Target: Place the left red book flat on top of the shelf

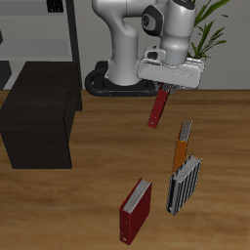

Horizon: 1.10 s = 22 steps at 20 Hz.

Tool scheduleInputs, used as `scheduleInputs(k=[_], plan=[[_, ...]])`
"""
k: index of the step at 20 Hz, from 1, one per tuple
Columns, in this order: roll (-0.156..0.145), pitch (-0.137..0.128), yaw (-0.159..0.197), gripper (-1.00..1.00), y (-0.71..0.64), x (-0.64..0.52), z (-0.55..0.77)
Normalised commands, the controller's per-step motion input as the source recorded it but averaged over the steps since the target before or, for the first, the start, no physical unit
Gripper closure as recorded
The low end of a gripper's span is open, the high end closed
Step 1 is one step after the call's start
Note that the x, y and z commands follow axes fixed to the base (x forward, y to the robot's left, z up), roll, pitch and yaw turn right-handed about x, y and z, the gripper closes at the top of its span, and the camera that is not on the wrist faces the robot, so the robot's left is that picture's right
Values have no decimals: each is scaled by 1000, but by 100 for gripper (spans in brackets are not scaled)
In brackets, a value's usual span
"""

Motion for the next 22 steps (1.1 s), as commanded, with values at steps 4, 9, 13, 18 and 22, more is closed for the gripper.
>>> scheduleInputs(k=[4, 9, 13, 18, 22], plan=[[-95, -101, 73, 100, -362, 85, 477], [-97, -75, 87, 100, -331, 51, 435], [-95, -62, 82, 100, -335, 87, 350], [-104, -47, 81, 100, -258, 83, 245], [-94, -51, 51, 100, -313, 50, 269]])
